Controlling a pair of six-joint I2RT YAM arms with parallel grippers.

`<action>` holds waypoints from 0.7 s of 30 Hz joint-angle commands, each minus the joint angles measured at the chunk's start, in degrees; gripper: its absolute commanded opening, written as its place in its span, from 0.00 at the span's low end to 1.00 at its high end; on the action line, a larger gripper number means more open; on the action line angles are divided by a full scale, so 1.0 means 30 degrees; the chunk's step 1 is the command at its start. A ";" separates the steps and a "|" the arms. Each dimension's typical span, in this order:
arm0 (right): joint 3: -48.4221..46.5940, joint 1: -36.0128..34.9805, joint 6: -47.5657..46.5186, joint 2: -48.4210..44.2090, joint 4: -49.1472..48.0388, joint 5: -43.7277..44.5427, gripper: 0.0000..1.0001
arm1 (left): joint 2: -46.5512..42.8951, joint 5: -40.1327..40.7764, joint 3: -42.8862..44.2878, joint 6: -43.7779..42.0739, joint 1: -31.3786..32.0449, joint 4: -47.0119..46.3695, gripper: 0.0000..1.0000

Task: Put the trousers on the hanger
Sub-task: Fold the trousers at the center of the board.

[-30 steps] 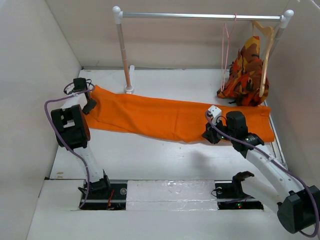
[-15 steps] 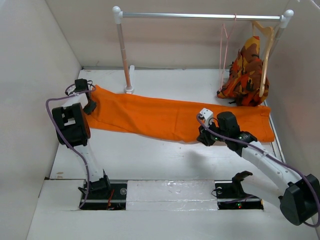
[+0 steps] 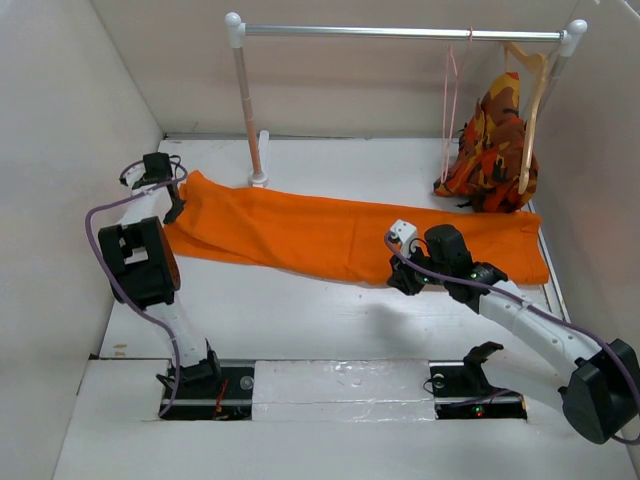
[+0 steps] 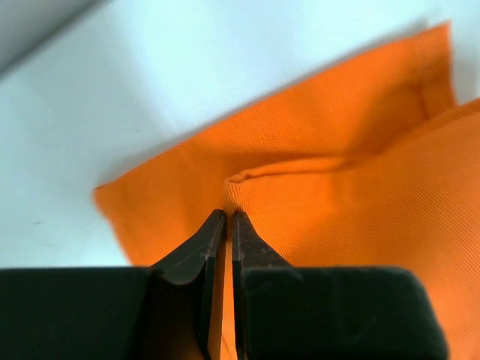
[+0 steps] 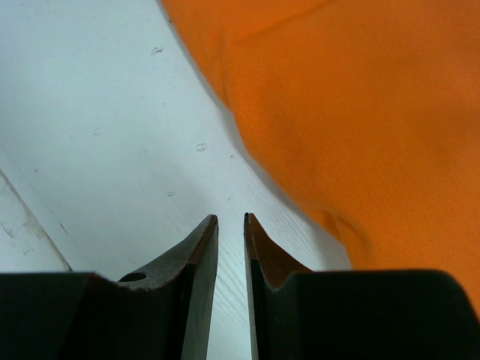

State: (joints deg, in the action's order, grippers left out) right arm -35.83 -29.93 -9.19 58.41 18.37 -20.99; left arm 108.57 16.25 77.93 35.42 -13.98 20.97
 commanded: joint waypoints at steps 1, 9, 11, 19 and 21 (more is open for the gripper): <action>-0.0272 -0.0188 -0.0217 -0.0018 -0.1260 -0.0268 0.26 | -0.2991 0.2489 -0.0660 0.0175 -0.0146 0.0508 0.00; -0.0301 0.0190 -0.0891 0.0363 -0.1232 -0.0882 0.26 | -0.4082 0.3696 -0.3826 0.1259 -0.1315 0.0451 0.00; -0.0301 0.0367 -0.1153 0.0451 -0.0969 -0.1232 0.26 | -0.3703 0.3258 -0.4411 0.1551 -0.2103 0.0189 0.00; -0.0682 0.0778 -0.1741 -0.0015 0.0582 -0.1147 0.48 | -0.4372 0.1323 -0.5702 0.0939 -0.3222 -0.1217 0.75; -0.0740 0.1011 -0.1625 -0.0309 0.0935 -0.1001 0.53 | -0.4783 0.0680 -0.6343 0.0880 -0.3222 -0.1423 0.81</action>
State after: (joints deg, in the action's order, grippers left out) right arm -35.83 -27.90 -13.30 59.40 19.70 -23.31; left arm 98.10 20.67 60.93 38.72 -24.14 18.74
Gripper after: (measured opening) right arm 0.515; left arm 0.800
